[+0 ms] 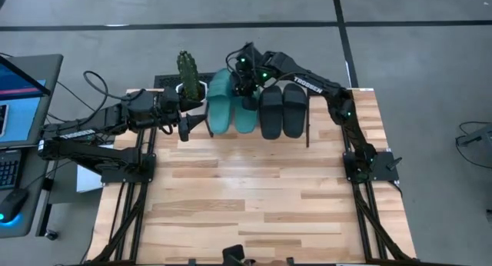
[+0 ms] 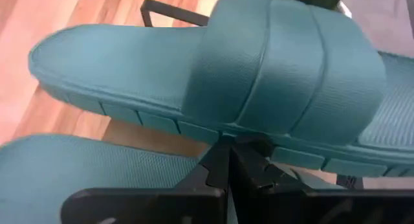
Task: Pick and place slides into the shelf
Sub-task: Adjust the slippers on the shelf
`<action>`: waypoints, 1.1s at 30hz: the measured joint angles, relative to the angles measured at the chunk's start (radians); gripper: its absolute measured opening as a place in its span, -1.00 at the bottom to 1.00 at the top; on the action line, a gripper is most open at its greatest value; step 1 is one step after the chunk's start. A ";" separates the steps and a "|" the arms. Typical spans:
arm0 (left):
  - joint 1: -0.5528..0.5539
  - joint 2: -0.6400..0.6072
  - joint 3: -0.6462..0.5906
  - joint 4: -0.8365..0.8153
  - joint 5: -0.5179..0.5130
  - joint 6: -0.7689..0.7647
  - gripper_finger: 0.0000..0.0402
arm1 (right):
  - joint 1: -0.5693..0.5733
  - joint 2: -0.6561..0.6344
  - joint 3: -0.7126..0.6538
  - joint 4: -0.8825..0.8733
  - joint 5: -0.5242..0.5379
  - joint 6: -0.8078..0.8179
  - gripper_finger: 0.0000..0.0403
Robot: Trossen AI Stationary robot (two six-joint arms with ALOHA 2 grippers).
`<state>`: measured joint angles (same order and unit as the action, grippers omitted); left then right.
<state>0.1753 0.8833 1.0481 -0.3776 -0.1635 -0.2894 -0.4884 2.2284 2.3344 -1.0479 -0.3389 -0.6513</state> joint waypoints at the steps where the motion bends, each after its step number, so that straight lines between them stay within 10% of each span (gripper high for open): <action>1: 0.000 0.000 0.000 -0.001 0.000 -0.001 0.28 | 0.003 0.002 0.000 0.010 0.000 0.000 -1.00; 33: 0.000 0.000 0.000 -0.037 0.000 -0.002 0.28 | 0.045 -0.043 0.018 0.189 0.128 0.014 -1.00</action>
<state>0.1754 0.8833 1.0477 -0.4144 -0.1638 -0.2916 -0.4436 2.1849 2.3524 -0.8589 -0.2105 -0.6373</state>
